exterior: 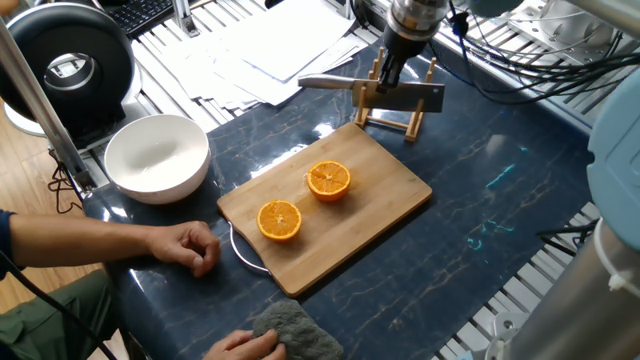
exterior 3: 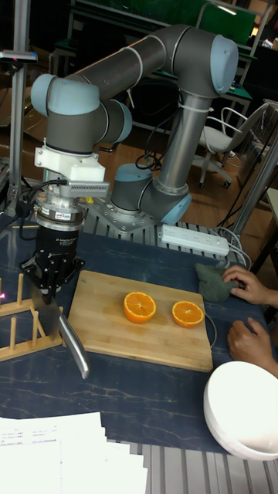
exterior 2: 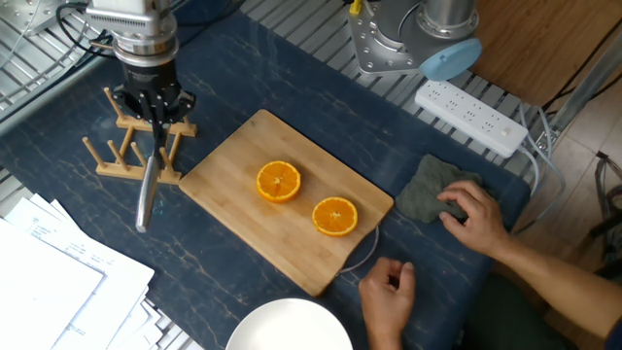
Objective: Chop the orange
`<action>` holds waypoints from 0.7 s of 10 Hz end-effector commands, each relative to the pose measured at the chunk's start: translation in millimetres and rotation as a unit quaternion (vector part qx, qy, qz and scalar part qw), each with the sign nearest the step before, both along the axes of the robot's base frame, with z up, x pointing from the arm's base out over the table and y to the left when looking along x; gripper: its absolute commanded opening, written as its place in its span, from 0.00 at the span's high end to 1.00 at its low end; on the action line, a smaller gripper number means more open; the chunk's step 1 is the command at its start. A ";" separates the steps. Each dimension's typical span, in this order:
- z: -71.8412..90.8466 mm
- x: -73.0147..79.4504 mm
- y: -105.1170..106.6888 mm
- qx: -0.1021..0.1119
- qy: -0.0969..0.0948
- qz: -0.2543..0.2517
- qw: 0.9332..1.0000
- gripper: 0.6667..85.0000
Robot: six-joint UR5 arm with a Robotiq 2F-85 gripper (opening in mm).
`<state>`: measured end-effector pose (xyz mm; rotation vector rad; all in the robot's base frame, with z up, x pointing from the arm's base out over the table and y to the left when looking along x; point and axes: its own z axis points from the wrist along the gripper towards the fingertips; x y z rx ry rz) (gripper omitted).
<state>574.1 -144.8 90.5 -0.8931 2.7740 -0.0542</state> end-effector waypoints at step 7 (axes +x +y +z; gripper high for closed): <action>-11.0 -2.0 5.2 0.020 -0.008 0.033 0.999 0.77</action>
